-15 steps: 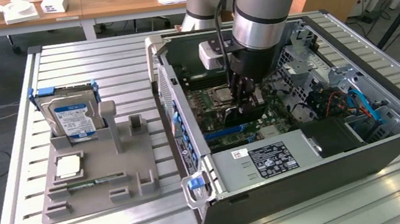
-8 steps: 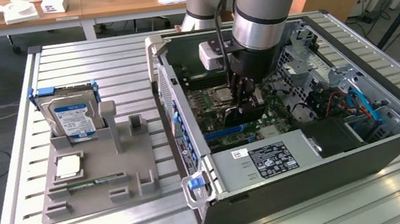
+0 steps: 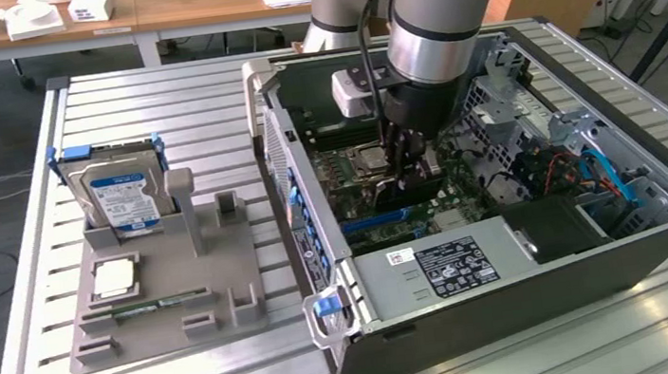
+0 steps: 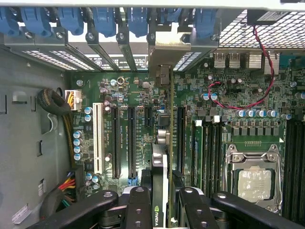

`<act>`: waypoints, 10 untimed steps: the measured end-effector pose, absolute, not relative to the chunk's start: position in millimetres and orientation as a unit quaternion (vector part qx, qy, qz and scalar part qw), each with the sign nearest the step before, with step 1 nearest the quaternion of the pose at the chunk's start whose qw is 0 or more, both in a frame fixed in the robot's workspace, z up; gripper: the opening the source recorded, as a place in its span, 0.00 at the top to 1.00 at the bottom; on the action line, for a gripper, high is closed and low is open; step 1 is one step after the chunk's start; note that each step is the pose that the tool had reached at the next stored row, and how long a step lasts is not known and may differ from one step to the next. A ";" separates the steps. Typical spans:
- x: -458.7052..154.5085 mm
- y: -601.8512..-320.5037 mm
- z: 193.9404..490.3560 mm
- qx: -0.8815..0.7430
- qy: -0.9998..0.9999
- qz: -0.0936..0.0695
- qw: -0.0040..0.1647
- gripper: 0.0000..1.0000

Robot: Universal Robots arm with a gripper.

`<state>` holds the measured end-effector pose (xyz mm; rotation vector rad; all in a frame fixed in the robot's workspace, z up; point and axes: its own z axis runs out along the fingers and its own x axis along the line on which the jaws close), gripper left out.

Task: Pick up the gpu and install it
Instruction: 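Insert the gpu into the slot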

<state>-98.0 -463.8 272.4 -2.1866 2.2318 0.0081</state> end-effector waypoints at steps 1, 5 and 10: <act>-98.1 -463.8 272.4 -0.700 0.714 0.003 0.009 0.73; -98.7 -463.6 272.5 -0.700 0.714 0.003 0.008 0.73; -99.0 -463.6 272.4 -0.700 0.714 0.003 0.008 0.73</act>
